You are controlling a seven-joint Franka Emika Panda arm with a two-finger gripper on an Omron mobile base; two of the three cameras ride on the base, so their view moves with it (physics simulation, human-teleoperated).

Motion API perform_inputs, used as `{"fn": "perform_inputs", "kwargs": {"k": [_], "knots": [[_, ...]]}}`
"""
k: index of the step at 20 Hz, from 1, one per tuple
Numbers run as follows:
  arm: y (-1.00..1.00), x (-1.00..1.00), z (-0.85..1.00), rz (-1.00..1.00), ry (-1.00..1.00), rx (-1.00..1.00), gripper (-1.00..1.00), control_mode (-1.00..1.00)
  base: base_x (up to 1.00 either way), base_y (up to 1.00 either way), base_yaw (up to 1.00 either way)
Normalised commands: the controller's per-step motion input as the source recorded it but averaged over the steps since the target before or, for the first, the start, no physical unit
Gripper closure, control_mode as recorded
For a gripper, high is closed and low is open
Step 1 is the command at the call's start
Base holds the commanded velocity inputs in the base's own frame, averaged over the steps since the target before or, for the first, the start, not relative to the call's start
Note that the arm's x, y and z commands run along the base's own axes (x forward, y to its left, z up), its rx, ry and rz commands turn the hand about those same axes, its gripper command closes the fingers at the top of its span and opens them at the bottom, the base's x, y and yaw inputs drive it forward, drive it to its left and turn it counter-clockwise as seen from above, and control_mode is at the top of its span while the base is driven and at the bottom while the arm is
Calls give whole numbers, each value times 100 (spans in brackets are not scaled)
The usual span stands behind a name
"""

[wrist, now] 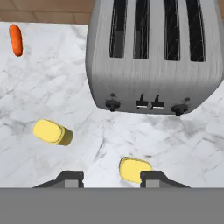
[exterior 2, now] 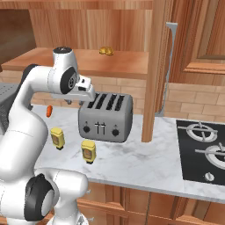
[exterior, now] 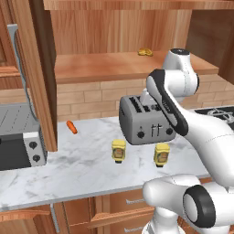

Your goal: Pick the mustard and mustard from the counter and place them in the cabinet.

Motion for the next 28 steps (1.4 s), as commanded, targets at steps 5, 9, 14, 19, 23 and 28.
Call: {"fn": "perform_inputs", "kwargs": {"k": [5,9,14,19,23,28], "knots": [[-1,-2,-4,1,0,0,-100,-100,0,0,0],[-13,-11,-17,8,0,-2,-100,-100,0,0,0],[-17,-8,-33,11,0,-8,-100,-100,0,0,0],[-18,-3,-39,15,1,-8,-100,-100,0,0,0],[-20,-4,-39,20,0,-7,-100,-100,0,0,0],[-17,-4,-40,20,1,-8,-100,-100,0,0,0]]}}
